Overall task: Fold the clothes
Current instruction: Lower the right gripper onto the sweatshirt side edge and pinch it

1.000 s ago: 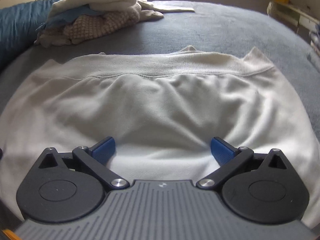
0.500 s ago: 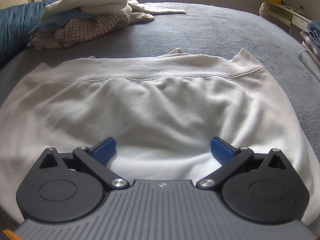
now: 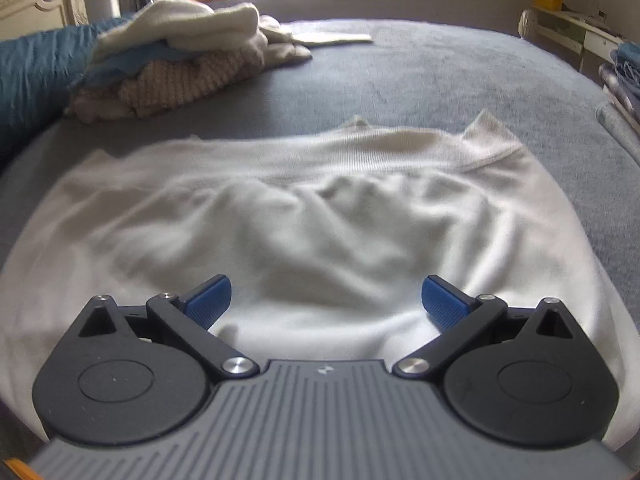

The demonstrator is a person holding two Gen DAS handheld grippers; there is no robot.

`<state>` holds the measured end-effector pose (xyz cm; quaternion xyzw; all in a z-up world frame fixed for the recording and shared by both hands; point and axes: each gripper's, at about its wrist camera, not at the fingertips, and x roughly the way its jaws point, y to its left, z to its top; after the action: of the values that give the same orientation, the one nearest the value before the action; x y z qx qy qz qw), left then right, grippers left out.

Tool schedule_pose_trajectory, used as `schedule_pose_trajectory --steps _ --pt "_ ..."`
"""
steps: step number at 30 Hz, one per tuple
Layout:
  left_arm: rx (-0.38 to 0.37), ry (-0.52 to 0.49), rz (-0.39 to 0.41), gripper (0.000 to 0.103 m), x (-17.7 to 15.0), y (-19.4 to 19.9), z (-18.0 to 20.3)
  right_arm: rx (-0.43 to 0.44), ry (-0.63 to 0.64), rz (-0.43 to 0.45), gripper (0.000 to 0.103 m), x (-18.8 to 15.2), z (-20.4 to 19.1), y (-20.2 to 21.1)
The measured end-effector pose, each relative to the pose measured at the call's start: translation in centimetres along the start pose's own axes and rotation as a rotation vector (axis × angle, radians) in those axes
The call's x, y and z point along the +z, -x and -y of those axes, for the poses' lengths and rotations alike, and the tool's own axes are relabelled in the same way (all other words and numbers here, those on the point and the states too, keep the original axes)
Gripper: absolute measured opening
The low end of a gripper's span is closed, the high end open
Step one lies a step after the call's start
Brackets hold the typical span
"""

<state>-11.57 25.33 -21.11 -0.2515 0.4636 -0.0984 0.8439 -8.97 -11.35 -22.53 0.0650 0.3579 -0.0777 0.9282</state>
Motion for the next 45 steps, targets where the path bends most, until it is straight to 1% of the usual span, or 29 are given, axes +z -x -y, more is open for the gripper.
schedule_pose_trajectory --steps 3,6,9,14,17,21,23,26,27,30,32,34,35,37,39,42,45 --pt "-0.008 -0.002 0.006 0.092 0.6 0.2 0.0 0.015 0.005 0.05 0.102 0.6 0.0 0.9" --pt "-0.017 -0.021 0.017 0.092 1.1 0.5 0.1 0.106 0.051 0.081 0.102 1.0 -1.0 1.8" --pt "-0.018 -0.019 0.029 0.092 1.6 0.8 0.0 0.238 0.188 0.089 0.102 0.9 -3.9 2.7" --pt "0.006 0.002 0.061 0.092 2.2 1.5 -0.8 0.469 0.47 0.083 0.102 -0.6 -9.8 4.9" --pt "0.026 0.011 0.083 0.092 2.6 2.0 -1.3 0.561 0.608 0.068 0.101 -1.7 -13.1 5.6" --pt "0.051 0.013 0.114 0.092 3.0 2.5 -1.8 0.656 0.745 0.056 0.1 -2.9 -16.7 6.1" --pt "0.064 0.019 0.115 0.092 3.2 2.5 -2.1 0.669 0.832 0.07 0.098 -3.7 -18.3 6.3" --pt "0.073 0.033 0.115 0.092 3.3 2.5 -2.6 0.65 0.954 0.092 0.091 -5.0 -20.4 6.4" --pt "0.076 0.037 0.116 0.092 3.3 2.4 -2.7 0.653 0.979 0.094 0.086 -5.3 -20.8 6.4" --pt "0.088 0.039 0.114 0.092 3.3 2.3 -3.0 0.638 1.038 0.105 0.079 -6.2 -22.2 6.3" --pt "0.092 0.041 0.113 0.092 3.4 2.2 -3.1 0.615 1.09 0.118 0.076 -7.0 -23.1 6.2" --pt "0.095 0.044 0.112 0.092 3.5 2.0 -3.2 0.584 1.135 0.136 0.075 -7.8 -23.9 6.1" --pt "0.095 0.045 0.112 0.092 3.5 2.0 -3.3 0.571 1.147 0.145 0.075 -8.1 -24.2 6.1" --pt "0.096 0.04 0.113 0.092 3.5 2.0 -3.2 0.552 1.149 0.162 0.07 -8.2 -24.5 6.2" --pt "0.096 0.032 0.112 0.092 3.5 2.0 -3.1 0.529 1.135 0.17 0.057 -8.0 -24.6 6.4" --pt "0.095 0.022 0.112 0.092 3.5 2.0 -2.9 0.503 1.126 0.176 0.05 -7.9 -24.6 6.6" --pt "0.093 0.018 0.114 0.092 3.3 1.9 -2.7 0.481 1.135 0.185 0.048 -8.3 -24.9 6.6"
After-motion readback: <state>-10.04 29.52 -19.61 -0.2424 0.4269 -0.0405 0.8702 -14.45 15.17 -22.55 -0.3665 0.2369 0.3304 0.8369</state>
